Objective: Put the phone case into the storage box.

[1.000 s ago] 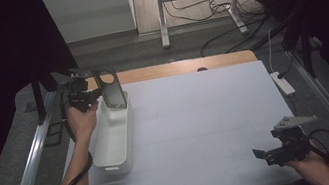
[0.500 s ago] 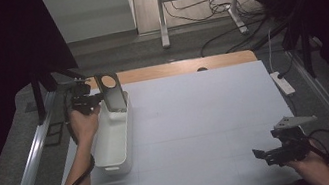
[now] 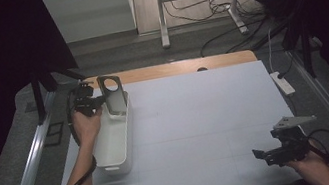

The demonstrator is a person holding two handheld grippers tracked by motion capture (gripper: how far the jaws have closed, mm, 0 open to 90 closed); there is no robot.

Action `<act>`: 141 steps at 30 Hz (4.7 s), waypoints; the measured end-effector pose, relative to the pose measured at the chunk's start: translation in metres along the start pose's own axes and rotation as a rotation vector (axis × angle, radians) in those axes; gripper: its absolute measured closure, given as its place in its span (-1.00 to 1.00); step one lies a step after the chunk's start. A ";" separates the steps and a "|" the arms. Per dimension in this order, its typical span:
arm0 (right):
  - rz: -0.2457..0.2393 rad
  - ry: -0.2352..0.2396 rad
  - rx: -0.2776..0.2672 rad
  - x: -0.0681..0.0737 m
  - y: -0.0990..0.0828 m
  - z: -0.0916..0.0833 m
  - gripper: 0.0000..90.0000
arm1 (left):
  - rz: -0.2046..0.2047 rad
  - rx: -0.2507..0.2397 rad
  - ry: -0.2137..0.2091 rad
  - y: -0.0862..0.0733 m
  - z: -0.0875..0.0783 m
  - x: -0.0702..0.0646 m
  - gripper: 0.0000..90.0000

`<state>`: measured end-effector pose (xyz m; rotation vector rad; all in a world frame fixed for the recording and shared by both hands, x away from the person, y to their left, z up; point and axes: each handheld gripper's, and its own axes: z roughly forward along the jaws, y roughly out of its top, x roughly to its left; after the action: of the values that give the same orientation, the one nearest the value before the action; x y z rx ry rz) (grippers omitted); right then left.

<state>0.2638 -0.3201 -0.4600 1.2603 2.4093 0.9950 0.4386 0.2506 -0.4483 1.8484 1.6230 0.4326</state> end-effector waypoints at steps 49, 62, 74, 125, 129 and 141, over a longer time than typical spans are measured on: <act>-0.004 0.005 0.000 0.000 0.000 0.000 -0.96 | 0.036 -0.104 -0.125 -0.006 -0.013 0.010 -0.42; -0.004 0.006 0.000 0.000 0.000 0.000 -0.96 | 0.078 -0.100 -0.131 -0.007 -0.018 0.005 -0.68; -0.007 0.009 -0.002 0.000 0.000 -0.001 -0.96 | 0.063 -0.119 -0.175 -0.011 -0.026 0.008 -0.82; 0.003 0.015 0.005 -0.001 0.000 0.000 -0.97 | 0.254 -0.111 -0.323 -0.039 -0.044 -0.023 -0.97; 0.002 0.014 0.004 0.000 0.000 0.000 -0.97 | 0.265 -0.108 -0.331 -0.041 -0.046 -0.027 -0.97; 0.002 0.015 0.004 0.000 0.000 0.000 -0.97 | 0.284 -0.116 -0.344 -0.049 -0.051 -0.038 -1.00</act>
<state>0.2638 -0.3203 -0.4597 1.2607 2.4228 1.0042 0.3628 0.2285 -0.4354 1.9459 1.0922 0.2998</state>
